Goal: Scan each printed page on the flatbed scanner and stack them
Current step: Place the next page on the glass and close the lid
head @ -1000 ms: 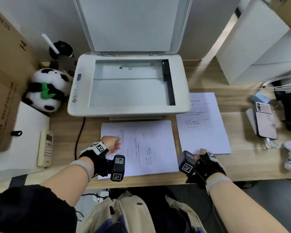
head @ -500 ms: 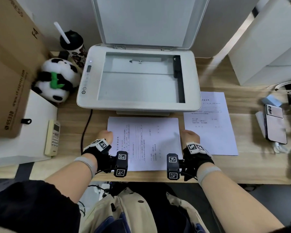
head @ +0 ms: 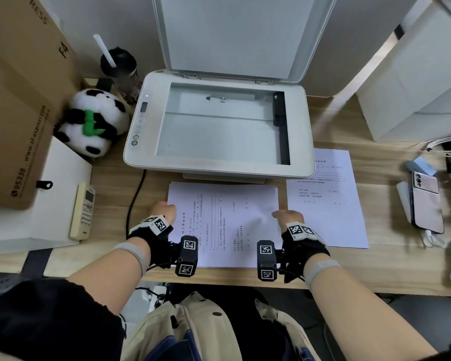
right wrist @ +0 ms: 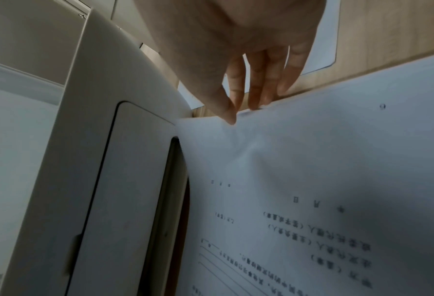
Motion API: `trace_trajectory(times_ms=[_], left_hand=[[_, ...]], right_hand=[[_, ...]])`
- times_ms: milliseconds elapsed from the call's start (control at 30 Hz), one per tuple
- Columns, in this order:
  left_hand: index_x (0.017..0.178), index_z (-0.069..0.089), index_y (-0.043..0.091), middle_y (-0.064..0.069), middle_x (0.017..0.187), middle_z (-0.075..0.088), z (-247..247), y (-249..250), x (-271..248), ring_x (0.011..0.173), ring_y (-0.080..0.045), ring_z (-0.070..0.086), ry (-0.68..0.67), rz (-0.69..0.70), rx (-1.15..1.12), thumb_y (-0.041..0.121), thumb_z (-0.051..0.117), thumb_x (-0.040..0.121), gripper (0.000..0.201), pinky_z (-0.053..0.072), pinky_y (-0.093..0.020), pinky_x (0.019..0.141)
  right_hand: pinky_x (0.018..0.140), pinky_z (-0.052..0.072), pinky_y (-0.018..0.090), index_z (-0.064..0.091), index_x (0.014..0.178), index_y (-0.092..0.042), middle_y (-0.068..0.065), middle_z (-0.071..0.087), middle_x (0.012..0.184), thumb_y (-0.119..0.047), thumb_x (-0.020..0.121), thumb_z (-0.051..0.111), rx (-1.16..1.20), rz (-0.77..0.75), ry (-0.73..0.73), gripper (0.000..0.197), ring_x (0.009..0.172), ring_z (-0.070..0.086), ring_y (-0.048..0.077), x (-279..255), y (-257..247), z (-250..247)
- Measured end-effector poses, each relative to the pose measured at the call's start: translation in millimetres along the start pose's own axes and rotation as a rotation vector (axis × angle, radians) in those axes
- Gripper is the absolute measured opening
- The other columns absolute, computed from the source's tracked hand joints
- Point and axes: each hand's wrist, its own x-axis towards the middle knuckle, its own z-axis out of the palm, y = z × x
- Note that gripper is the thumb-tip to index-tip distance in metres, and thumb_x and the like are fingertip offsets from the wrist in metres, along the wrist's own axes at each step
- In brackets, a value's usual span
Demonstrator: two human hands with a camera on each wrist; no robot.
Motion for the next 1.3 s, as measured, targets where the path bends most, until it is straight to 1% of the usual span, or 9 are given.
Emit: trace_trajectory(times_ms=[233,300,367,467,567,700,800,1033,1300], left_hand=[[0.07,0.05,0.001,-0.018,0.075,0.048,-2,1,-3,0.07,-0.032,0.045,0.02,0.022,-0.012,0.003,0.042,0.089,0.021,0.033,-0.029,0.062],[0.081,0.058,-0.007,-0.013,0.126,0.042,-3,-1,-2,0.083,-0.041,0.056,0.015,0.035,-0.039,0.004,0.043,0.089,0.02,0.042,-0.033,0.071],[0.073,0.057,0.008,-0.015,0.087,0.044,-2,-3,-1,0.084,-0.034,0.053,0.016,0.039,-0.099,0.004,0.044,0.089,0.02,0.04,-0.032,0.075],[0.099,0.061,0.006,-0.017,0.103,0.055,-3,-2,-3,0.09,-0.029,0.053,0.056,0.053,-0.137,0.004,0.049,0.088,0.016,0.042,-0.031,0.08],[0.137,0.042,0.007,-0.017,0.129,0.054,-10,2,-8,0.106,-0.031,0.056,0.058,0.075,-0.065,0.01,0.056,0.088,0.051,0.043,-0.032,0.085],[0.138,0.043,0.008,-0.013,0.138,0.048,-20,12,-11,0.123,-0.03,0.049,-0.027,0.143,-0.043,0.018,0.064,0.088,0.055,0.039,-0.029,0.093],[0.128,0.056,0.006,-0.017,0.133,0.054,-25,18,-12,0.119,-0.027,0.052,-0.085,0.223,-0.089,0.016,0.067,0.086,0.044,0.038,-0.026,0.094],[0.124,0.057,0.004,-0.009,0.108,0.067,-30,28,-21,0.081,-0.016,0.06,-0.262,0.266,-0.2,0.017,0.069,0.083,0.045,0.033,-0.021,0.047],[0.09,0.072,0.004,-0.018,0.096,0.071,-26,24,-21,0.086,-0.02,0.061,-0.234,0.347,-0.149,0.024,0.075,0.078,0.023,0.044,-0.025,0.079]], right_hand=[[0.089,0.047,0.031,0.064,0.102,-0.012,0.008,0.065,0.105,-0.025,0.081,0.071,0.041,-0.039,0.147,0.025,0.1,0.061,0.027,-8,-5,2],[0.092,0.045,0.031,0.066,0.097,-0.013,0.013,0.063,0.104,-0.026,0.083,0.07,0.032,-0.069,0.121,0.021,0.101,0.059,0.027,-11,-5,4],[0.101,0.04,0.035,0.06,0.12,0.0,0.018,0.059,0.126,-0.021,0.087,0.066,0.14,-0.078,0.055,0.039,0.118,0.054,0.031,-15,-3,5],[0.106,0.036,0.036,0.045,0.136,0.002,0.018,0.047,0.141,-0.013,0.091,0.058,0.233,-0.071,0.01,0.049,0.129,0.045,0.033,-17,-2,4],[0.1,0.04,0.037,0.054,0.128,0.001,0.02,0.056,0.13,-0.012,0.091,0.052,0.241,-0.07,0.102,0.04,0.119,0.051,0.036,-17,-2,1],[0.063,0.03,0.03,0.062,0.084,0.006,0.019,0.046,0.076,-0.017,0.084,0.048,0.315,-0.104,0.221,0.026,0.076,0.038,0.028,-19,-2,-4],[0.068,0.039,0.032,0.065,0.094,0.007,0.031,0.056,0.086,-0.006,0.089,0.045,0.384,-0.099,0.308,0.025,0.078,0.046,0.034,-19,-2,-14],[0.051,0.017,0.029,0.035,0.052,-0.017,0.004,0.024,0.056,0.0,0.085,0.042,0.493,-0.085,0.377,0.038,0.062,0.018,0.022,-20,-4,-30],[0.079,0.038,0.028,0.065,0.102,0.003,0.009,0.056,0.089,-0.007,0.089,0.054,0.553,-0.117,0.377,0.02,0.086,0.048,0.022,-24,5,-31]])
